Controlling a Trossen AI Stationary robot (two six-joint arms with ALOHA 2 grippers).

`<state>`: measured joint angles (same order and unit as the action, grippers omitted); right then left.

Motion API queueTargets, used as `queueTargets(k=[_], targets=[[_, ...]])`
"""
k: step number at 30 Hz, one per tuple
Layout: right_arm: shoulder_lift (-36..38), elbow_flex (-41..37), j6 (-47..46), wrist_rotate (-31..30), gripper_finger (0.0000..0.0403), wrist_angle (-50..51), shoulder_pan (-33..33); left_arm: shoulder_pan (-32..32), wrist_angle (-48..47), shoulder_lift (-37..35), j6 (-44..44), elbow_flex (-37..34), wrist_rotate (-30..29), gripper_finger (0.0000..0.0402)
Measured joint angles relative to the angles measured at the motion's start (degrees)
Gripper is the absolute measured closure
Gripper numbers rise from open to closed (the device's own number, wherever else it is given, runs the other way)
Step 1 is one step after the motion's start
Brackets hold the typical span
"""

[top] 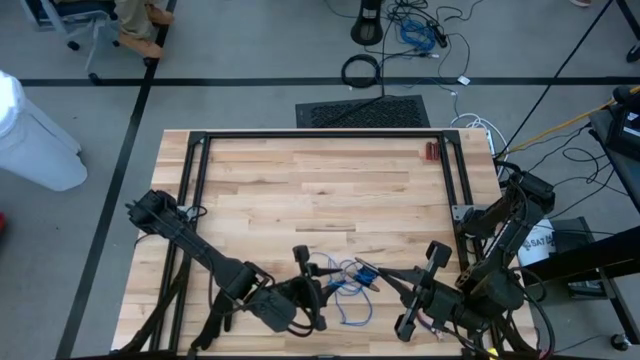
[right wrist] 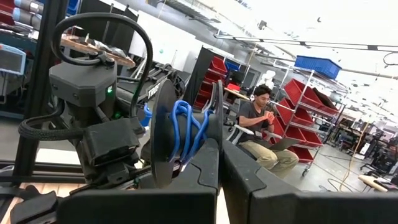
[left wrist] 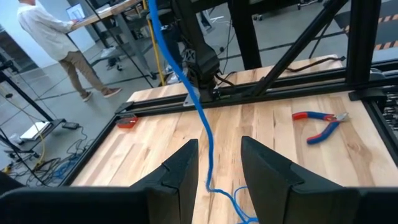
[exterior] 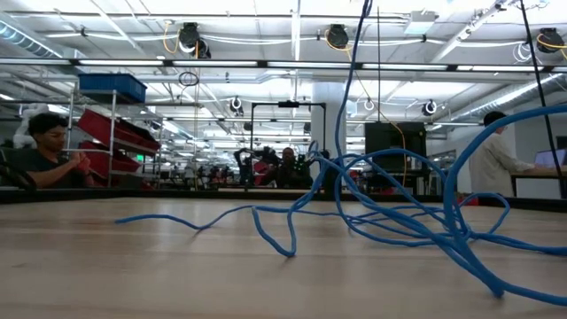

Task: Coil cords
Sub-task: Coil the blue wire onto the black spool

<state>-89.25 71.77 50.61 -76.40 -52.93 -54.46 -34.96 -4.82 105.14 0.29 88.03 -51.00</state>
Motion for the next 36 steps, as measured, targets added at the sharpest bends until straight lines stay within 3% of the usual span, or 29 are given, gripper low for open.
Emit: queueTargets(k=[12, 24, 36], targets=[[0.00, 0.00, 0.00, 0.23, 0.0403, 0.00, -0.02, 1.15, -0.07, 0.02, -1.36, 0.00, 1.77, 0.0293], [0.00, 0.00, -0.20, 0.22, 0.0403, 0.00, -0.02, 1.56, 0.01, 0.07, -1.43, 0.00, 2.72, 0.0392], [0.00, 0.00, -5.44, 1.71, 0.0403, 0.09, 0.52, 2.61, 3.85, 0.37, -1.61, -0.01, -1.38, 0.0398]])
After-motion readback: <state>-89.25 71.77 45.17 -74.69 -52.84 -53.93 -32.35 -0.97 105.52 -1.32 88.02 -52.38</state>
